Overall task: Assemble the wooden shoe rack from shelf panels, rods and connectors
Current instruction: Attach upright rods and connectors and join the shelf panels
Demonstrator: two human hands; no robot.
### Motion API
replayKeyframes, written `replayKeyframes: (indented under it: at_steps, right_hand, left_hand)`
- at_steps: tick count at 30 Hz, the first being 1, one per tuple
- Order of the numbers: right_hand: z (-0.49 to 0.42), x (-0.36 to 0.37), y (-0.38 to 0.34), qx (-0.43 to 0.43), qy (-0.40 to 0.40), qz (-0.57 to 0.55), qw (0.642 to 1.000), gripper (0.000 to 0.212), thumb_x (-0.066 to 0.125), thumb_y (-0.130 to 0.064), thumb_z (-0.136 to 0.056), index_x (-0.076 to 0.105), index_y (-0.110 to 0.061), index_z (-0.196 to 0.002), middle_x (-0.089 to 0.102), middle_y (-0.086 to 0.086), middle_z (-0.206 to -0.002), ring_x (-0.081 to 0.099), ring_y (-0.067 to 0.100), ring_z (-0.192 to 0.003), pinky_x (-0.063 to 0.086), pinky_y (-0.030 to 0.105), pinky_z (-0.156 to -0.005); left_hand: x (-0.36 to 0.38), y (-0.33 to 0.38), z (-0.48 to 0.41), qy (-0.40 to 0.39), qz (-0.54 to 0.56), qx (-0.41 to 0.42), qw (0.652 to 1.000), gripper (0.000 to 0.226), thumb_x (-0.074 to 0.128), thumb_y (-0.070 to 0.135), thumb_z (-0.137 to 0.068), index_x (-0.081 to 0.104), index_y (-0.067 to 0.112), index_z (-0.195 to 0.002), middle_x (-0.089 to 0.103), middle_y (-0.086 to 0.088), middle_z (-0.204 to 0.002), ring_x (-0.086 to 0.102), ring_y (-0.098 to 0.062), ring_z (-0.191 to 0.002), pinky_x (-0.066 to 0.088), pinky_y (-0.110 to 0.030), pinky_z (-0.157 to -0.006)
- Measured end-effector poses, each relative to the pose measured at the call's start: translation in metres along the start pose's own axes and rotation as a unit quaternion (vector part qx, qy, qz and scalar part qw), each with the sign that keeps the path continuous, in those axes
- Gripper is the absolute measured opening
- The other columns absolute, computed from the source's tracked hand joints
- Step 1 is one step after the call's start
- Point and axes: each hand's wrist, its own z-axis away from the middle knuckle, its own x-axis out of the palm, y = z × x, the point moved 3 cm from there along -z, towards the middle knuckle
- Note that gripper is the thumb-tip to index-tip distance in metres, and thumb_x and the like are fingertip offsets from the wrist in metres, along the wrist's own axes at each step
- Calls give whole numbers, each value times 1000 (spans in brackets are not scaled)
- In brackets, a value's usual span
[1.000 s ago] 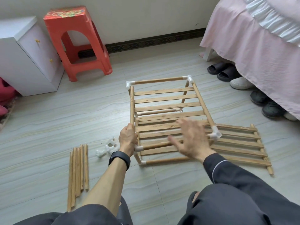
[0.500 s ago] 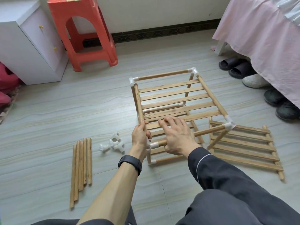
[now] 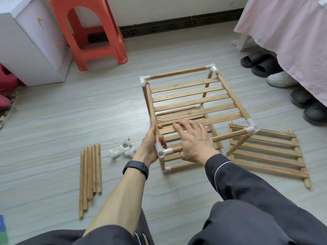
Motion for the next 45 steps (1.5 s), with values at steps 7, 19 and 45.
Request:
replayKeyframes:
  at_steps: [7, 19, 45]
  right_hand:
    - [1, 1, -2, 3, 15, 0, 1000, 101, 64, -42, -62, 22, -29, -153, 30, 4, -157, 24, 28, -146, 20, 53, -121]
    - [-1, -6, 0, 7, 9, 5, 1000, 95, 65, -38, -63, 25, -28, -149, 34, 2, -151, 28, 25, -142, 19, 56, -119]
    - [-15, -14, 40, 20, 3, 27, 999, 82, 53, -43, -71, 35, -17, -147, 44, 6, -145, 37, 29, -136, 25, 47, -120]
  left_hand:
    - [5, -4, 2, 39, 7, 40, 998, 47, 52, 69, -92, 61, 24, -84, 37, 9, -48, 38, -11, -49, 34, -25, -51]
    - [2, -10, -2, 133, 26, 134, 982, 35, 68, 56, -88, 75, 25, -76, 67, 7, -75, 46, -7, -44, 40, -20, -44]
    - [48, 5, 12, 133, -797, 321, 494, 55, 22, 47, -94, 50, 15, -129, 60, -5, -124, 50, -23, -118, 44, -41, -88]
